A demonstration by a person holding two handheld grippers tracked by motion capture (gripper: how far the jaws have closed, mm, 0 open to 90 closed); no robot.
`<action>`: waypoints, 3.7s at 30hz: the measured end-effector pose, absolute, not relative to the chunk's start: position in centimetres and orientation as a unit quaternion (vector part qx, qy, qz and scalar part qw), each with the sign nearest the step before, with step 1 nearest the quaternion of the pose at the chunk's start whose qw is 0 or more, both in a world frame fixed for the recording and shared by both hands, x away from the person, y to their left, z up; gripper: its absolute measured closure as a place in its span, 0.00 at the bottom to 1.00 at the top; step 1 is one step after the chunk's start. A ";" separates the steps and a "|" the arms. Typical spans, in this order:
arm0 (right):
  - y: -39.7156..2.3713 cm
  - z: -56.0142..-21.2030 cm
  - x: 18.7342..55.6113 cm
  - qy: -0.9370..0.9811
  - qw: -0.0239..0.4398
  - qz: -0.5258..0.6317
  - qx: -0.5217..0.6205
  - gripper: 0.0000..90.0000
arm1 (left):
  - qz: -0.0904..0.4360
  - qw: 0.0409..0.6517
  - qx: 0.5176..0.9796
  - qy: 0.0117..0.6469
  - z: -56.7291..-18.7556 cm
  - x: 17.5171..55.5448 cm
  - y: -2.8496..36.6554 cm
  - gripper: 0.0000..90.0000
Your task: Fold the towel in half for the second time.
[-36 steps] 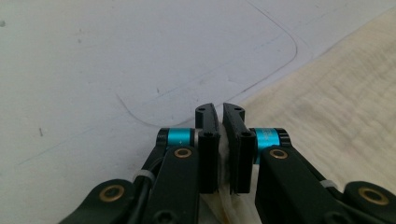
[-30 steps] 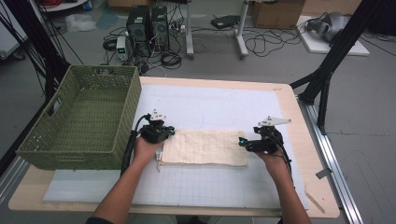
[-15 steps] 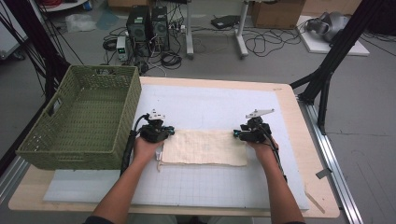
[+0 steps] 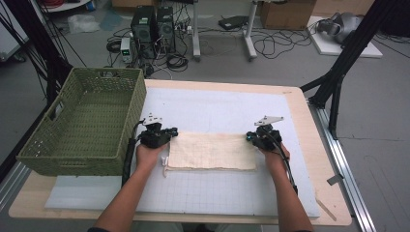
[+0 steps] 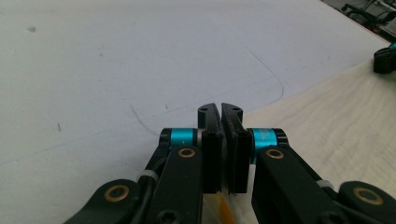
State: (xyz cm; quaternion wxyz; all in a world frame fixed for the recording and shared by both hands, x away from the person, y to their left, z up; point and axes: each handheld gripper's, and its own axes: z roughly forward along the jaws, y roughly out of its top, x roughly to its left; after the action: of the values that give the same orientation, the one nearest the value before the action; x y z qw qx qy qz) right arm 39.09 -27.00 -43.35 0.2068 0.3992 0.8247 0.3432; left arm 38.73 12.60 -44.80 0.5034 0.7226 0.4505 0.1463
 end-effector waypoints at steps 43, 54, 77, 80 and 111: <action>-28.6 -42.5 32.4 0.800 0.247 0.425 0.344 0.95 | 0.133 0.525 0.739 0.401 -42.6 33.6 12.9 0.96; -28.6 -43.0 30.0 0.808 0.234 0.428 0.331 0.94 | 0.121 0.509 0.754 0.397 -43.5 31.9 13.2 0.95; -28.3 -44.5 28.2 0.834 0.193 0.398 0.328 0.92 | 0.108 0.548 0.722 0.408 -41.4 31.6 12.9 0.64; -28.3 -44.5 28.3 0.834 0.192 0.398 0.329 0.92 | 0.095 0.546 0.724 0.411 -41.9 32.1 12.1 0.72; -27.5 -44.4 30.3 0.812 0.196 0.380 0.396 0.65 | 0.119 0.452 0.781 0.414 -45.1 31.5 11.0 0.78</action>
State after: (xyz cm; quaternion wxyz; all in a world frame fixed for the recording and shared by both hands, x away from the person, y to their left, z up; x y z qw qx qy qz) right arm 30.28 -27.51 -44.45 0.1964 0.3964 0.8123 0.3800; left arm 31.48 11.01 -45.14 0.4520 0.7811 0.4140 0.1190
